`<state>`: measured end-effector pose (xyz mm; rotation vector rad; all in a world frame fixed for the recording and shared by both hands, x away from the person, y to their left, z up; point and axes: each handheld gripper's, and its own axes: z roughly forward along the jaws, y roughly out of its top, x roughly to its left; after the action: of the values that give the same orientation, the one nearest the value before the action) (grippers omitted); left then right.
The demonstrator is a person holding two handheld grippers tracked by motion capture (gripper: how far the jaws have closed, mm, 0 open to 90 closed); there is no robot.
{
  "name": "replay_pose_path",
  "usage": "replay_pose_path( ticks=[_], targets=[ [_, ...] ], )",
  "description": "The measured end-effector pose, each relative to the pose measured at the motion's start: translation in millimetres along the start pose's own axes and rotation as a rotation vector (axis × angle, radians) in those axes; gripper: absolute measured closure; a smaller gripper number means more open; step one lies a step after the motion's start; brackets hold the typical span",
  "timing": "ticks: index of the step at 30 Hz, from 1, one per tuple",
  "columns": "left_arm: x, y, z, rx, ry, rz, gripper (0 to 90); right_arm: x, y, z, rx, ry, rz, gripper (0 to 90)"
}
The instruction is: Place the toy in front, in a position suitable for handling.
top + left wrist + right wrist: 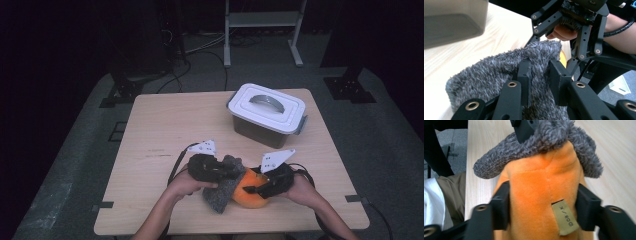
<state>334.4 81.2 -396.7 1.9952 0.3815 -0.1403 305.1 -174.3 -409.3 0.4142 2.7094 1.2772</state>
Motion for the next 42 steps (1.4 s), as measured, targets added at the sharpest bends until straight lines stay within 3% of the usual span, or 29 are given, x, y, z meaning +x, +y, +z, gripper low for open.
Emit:
replay_pose_path(
  ticks=[4, 9, 11, 14, 29, 35, 42],
  targets=[
    [-2.4, 8.1, -17.4, -0.023, 0.033, 0.046, 72.2, -3.5, 7.1, 1.3, -0.070, 0.023, -0.005, 46.5],
    [-9.6, 17.3, -35.3, -0.025, 0.063, 0.083, 72.2, -6.3, 19.6, 16.7, -0.148, 0.101, -0.018, 46.0],
    [-8.9, 14.3, -35.8, 0.001, 0.076, 0.086, 72.2, -6.0, 21.3, 24.4, -0.140, 0.110, -0.037, 45.8],
    [-7.0, 7.0, -35.3, -0.008, 0.068, 0.063, 72.1, -6.9, 17.0, 29.6, -0.135, 0.123, -0.046, 45.9],
    [-2.9, -2.7, -33.8, 0.004, 0.056, 0.047, 72.2, -19.2, -9.8, 8.2, -0.130, 0.120, -0.024, 44.8],
    [-0.6, -4.9, -37.1, 0.012, 0.075, 0.039, 72.2, -22.7, -18.0, 1.1, -0.132, 0.115, -0.004, 44.8],
    [-5.0, 4.8, -30.3, 0.016, 0.067, 0.056, 72.6, -24.7, -18.1, 3.4, -0.143, 0.111, 0.022, 44.7]
  ],
)
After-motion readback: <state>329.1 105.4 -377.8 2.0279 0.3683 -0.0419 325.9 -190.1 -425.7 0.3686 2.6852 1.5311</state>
